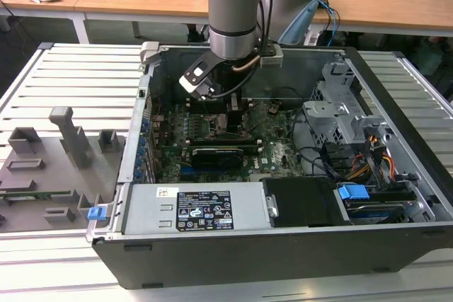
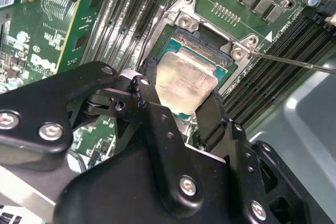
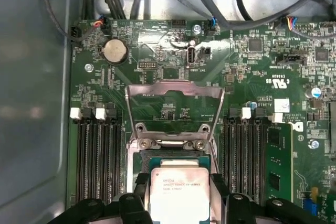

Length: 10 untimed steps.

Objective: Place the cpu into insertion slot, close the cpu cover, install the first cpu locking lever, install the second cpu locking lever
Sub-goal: 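Place the cpu into insertion slot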

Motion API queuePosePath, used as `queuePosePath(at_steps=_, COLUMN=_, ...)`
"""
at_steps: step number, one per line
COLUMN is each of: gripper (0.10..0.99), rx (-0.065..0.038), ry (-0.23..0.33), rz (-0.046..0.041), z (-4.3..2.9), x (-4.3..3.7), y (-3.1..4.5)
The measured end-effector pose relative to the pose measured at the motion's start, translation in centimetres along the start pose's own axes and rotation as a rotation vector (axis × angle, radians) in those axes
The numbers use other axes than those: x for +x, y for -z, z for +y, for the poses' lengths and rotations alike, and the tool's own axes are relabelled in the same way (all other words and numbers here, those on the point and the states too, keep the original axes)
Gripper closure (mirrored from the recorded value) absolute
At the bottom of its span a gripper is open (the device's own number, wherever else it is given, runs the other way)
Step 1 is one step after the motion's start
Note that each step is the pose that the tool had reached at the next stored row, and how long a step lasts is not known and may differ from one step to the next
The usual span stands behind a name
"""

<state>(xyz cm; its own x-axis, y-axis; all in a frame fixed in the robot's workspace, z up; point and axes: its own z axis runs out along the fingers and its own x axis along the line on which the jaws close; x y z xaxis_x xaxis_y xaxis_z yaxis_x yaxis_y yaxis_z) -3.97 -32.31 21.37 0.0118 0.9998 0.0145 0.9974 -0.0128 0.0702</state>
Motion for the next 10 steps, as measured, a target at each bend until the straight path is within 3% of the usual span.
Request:
queuePosePath(at_steps=8, gripper=0.545, rx=0.0, ry=0.001, rz=-0.0001, z=-0.14, x=0.15, y=-0.59)
queuePosePath(at_steps=10, gripper=0.545, rx=0.0, ry=0.032, rz=0.0025, z=-0.15, x=0.48, y=-0.7)
